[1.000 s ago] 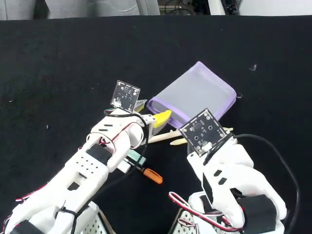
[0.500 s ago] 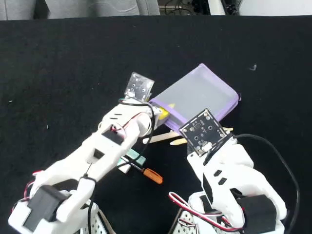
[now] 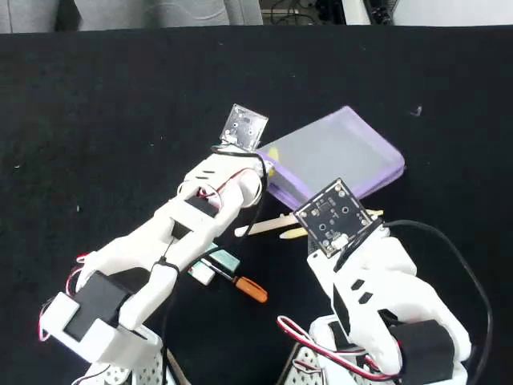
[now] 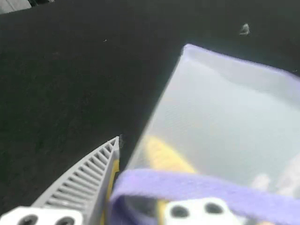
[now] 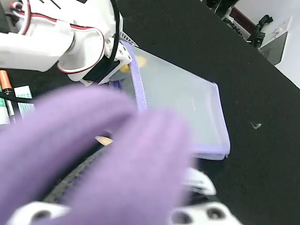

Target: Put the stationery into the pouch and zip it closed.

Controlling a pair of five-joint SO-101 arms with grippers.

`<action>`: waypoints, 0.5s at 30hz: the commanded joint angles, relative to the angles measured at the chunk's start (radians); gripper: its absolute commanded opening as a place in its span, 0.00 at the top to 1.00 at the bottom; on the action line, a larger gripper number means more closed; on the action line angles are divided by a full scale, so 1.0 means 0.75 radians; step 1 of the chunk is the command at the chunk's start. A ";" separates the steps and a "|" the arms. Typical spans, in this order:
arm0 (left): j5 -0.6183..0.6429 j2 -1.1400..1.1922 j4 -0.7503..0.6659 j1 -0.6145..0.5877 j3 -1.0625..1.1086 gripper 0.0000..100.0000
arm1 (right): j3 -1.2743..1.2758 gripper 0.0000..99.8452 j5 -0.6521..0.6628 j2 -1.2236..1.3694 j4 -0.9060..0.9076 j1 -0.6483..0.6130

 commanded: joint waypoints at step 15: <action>-0.012 -0.540 0.070 -0.091 0.206 0.97 | -0.060 0.82 -0.004 -0.007 -0.010 -0.012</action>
